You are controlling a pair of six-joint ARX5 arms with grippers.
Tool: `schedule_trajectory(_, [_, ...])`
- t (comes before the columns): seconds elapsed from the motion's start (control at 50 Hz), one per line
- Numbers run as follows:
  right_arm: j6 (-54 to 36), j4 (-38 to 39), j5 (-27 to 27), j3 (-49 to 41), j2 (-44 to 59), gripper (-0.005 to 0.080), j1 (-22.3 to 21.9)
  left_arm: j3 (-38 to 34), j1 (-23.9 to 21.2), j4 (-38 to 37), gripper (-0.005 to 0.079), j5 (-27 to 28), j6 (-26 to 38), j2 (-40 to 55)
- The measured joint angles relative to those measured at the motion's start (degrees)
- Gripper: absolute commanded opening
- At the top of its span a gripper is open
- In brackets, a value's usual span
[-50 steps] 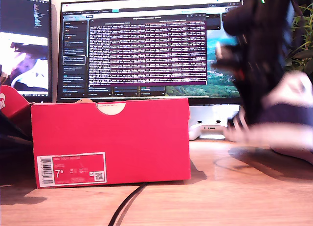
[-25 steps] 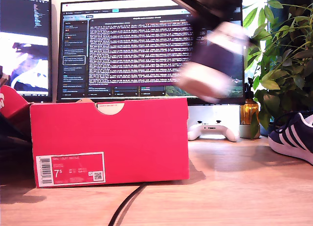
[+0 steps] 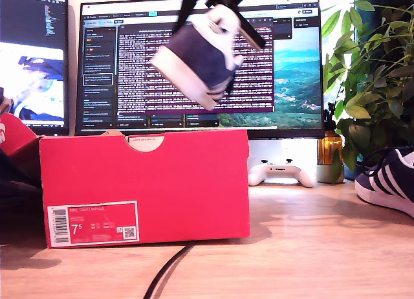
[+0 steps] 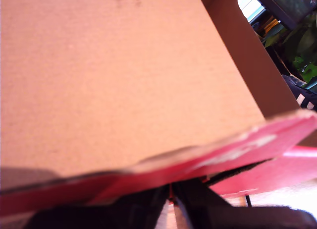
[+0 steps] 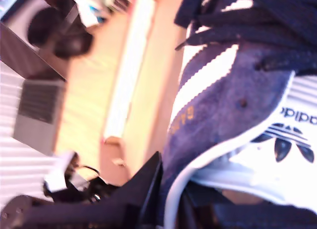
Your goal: Pack the blue shoes by picking the first shoe and placing it inside the red shoebox, left side, then picking and rotating the second shoe and placing it in the shoebox
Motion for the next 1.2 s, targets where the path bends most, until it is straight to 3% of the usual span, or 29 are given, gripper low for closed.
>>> schedule_trajectory(0.22, [3.17,6.23,0.2,0.02,5.81,-0.0013,1.42,0.0,0.0,0.0,-0.0021,0.0,0.0,0.0])
schedule_trajectory(0.4, [4.46,7.02,0.15,0.02,10.6,-0.0013,3.74,0.0,0.0,0.0,-0.0021,0.0,0.5,0.0])
schedule_trajectory(0.7, [6.12,11.54,0.26,0.85,11.91,-0.0013,5.16,0.0,0.0,0.0,-0.0021,0.0,0.63,0.0])
schedule_trajectory(1.2, [6.25,14.32,6.19,2.82,17.64,-0.0013,5.84,0.0,0.0,0.02,-0.0021,0.0,0.74,0.0])
